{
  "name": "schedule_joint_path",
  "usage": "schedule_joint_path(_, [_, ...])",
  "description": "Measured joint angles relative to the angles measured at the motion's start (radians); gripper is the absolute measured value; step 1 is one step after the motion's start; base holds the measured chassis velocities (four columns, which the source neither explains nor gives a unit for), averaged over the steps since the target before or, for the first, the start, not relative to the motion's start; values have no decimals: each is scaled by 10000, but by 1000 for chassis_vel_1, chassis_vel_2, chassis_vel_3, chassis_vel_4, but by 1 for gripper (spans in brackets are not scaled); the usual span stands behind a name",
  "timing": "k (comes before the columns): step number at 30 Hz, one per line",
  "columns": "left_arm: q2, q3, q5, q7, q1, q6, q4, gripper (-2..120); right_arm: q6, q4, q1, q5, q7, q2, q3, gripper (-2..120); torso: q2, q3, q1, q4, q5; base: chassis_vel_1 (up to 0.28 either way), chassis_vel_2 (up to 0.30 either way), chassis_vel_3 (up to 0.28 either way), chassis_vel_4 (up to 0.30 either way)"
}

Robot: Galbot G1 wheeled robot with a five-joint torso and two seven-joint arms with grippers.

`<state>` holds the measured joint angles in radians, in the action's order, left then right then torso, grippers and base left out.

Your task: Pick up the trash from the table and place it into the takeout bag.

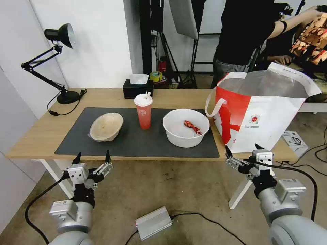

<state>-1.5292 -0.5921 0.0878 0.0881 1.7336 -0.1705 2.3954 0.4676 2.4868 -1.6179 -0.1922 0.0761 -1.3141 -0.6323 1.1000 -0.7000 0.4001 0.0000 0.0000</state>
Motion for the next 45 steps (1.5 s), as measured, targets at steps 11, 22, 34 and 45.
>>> schedule_joint_path(11, [160, 34, -334, -182, 220, 260, -181, 100, -167, 136, 66, -197, -51, 310, 78, 100, 0, 0, -1, -1, 0, 0, 0, 0, 0])
schedule_joint_path(22, [577, 44, -651, -304, 587, 658, -429, 100, -162, 149, 557, -826, 22, 1060, 193, 100, 0, 0, -2, 0, 0, 0, 0, 0, 0])
schedule_joint_path(34, [617, -5, -813, -315, 690, 972, -611, 100, -329, 122, 1580, -2191, -179, 2568, 343, 100, 0, 0, -2, 0, 0, 0, 0, 0, 0])
schedule_joint_path(45, [531, -110, -845, -317, 732, 1016, -522, 100, -59, -589, 3685, -4161, -878, 5544, 727, 100, 0, 0, -2, -1, 2, 0, 0, 0, 0])
